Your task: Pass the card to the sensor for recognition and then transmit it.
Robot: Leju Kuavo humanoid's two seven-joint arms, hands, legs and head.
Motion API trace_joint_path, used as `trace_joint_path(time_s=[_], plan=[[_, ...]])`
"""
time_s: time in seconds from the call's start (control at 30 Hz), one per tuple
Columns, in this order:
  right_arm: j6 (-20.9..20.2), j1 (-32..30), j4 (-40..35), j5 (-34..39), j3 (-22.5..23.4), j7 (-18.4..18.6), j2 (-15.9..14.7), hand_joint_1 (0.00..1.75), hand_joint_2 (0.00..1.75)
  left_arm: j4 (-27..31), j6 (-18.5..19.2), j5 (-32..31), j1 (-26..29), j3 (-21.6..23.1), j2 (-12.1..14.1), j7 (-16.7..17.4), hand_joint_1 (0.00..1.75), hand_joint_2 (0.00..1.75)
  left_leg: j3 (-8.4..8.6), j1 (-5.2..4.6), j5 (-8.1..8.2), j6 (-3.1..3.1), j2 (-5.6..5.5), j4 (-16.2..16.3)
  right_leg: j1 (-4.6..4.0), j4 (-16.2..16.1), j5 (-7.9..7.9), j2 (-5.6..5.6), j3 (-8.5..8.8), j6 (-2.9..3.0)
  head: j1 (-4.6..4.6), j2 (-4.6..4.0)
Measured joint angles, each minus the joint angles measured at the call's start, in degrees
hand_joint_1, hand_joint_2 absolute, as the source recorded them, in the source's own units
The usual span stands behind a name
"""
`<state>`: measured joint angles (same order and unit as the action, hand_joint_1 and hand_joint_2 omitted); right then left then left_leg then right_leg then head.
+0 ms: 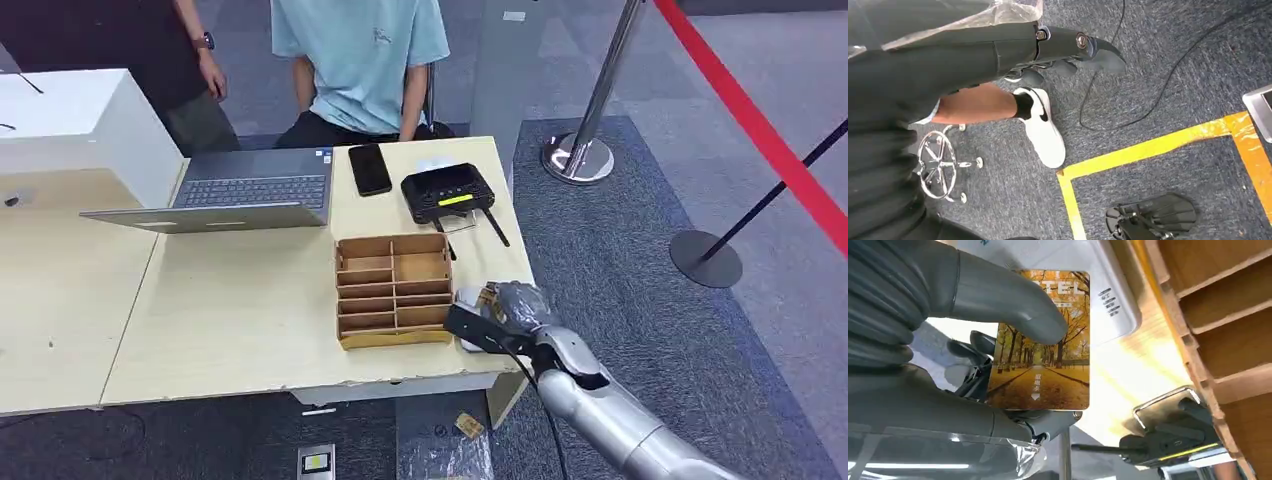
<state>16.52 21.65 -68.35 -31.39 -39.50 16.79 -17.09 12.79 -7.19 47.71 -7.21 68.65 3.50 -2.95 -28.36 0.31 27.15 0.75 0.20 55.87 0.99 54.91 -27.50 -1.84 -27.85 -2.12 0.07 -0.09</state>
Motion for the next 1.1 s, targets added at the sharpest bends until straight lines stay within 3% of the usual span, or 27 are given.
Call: trace_joint_path(time_s=[0.57,1.1], plan=[[0.79,0.79,2.56,0.33,0.00,-0.59,1.18,1.75,1.75,0.00,-0.11,-0.76,0.00,0.00,0.00,-0.57,0.00,1.75,0.10,0.00,0.00,0.00,0.03,0.00,0.00,0.00,0.01,0.02,0.11,0.01,0.00,0.00],[4.39,2.77,4.48,1.99,1.44,-1.18,0.68,1.75,1.75,0.00,-0.15,-0.90,0.02,0.00,0.00,-1.03,0.00,1.75,0.09,-0.01,-0.01,-0.01,0.03,0.02,0.01,-0.01,0.04,0.02,0.10,-0.01,0.00,0.00]])
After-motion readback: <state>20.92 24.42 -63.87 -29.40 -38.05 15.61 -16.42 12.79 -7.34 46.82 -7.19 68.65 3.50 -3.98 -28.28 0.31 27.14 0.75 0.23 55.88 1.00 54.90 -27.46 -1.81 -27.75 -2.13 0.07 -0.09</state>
